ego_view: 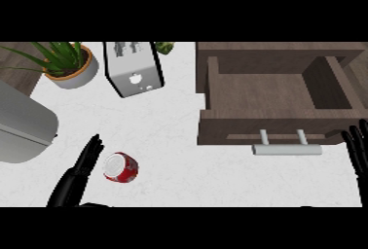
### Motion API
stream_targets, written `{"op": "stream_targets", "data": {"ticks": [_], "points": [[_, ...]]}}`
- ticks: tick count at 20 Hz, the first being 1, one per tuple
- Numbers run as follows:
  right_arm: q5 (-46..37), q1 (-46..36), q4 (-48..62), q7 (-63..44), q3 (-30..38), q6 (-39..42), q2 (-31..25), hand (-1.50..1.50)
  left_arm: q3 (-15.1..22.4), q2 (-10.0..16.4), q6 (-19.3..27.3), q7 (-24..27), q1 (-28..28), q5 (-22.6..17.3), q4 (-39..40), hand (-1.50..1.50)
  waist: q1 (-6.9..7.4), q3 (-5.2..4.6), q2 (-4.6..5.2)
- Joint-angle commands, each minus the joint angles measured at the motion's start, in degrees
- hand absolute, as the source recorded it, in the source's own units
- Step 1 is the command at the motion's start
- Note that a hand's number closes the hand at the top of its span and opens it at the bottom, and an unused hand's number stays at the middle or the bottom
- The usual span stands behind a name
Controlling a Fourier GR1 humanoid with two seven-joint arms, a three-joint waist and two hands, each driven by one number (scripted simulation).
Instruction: Pick up the can, place it into the drawer and close the drawer
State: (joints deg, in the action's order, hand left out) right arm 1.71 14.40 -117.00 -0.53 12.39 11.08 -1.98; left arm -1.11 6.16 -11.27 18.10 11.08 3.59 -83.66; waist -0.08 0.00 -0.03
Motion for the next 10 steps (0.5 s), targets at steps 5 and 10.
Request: {"op": "stream_targets", "data": {"ticks": [5, 10], "points": [[3.1, -2.4, -1.8, -3.1, 3.2, 0.3, -1.4, -1.5, -2.3, 0.9, -0.9, 2.2, -2.9, -0.1, 6.8, -1.5, 0.01, 0.0, -0.01], [-2.5, -2.6, -0.8, -1.6, -2.1, -1.8, 1.9, -1.5, -3.3, -0.2, 0.5, 4.2, -7.3, 0.7, 15.2, -1.5, -0.05, -0.01, 0.02]]}}
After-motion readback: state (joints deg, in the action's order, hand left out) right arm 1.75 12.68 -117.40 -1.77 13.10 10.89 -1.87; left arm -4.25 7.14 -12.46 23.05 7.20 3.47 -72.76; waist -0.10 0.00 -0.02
